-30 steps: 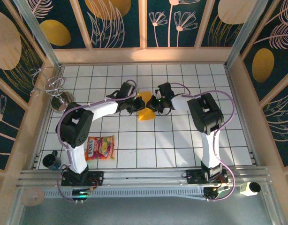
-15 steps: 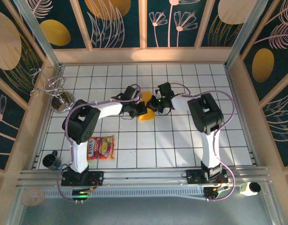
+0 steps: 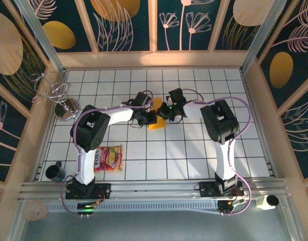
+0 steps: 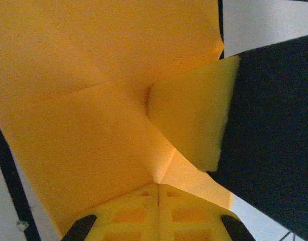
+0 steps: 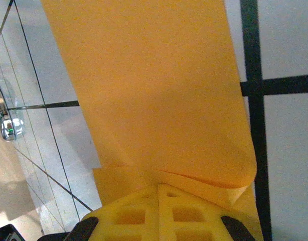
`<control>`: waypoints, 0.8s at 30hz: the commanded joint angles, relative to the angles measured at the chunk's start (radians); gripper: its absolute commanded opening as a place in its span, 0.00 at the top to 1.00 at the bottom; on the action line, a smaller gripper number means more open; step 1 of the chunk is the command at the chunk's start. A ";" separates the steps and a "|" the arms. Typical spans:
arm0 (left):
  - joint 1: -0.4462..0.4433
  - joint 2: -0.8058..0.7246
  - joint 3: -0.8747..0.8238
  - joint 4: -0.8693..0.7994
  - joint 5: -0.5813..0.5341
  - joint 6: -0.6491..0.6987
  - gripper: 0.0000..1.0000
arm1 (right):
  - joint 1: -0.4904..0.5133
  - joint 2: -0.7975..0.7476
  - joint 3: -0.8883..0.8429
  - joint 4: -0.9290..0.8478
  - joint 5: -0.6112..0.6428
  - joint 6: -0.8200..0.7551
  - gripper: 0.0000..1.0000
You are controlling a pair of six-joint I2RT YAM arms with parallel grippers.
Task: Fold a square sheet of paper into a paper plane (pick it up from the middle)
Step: Fold the triangle a second time at the center of the table.
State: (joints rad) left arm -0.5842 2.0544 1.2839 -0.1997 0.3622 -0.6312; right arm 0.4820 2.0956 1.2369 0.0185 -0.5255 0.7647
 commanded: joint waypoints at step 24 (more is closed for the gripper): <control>-0.006 -0.184 -0.162 -0.254 -0.075 0.197 1.00 | -0.011 0.064 -0.028 -0.160 0.072 -0.002 1.00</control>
State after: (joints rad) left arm -0.5903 1.9026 1.1275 -0.3286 0.3176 -0.4446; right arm 0.4820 2.0956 1.2388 0.0101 -0.5270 0.7647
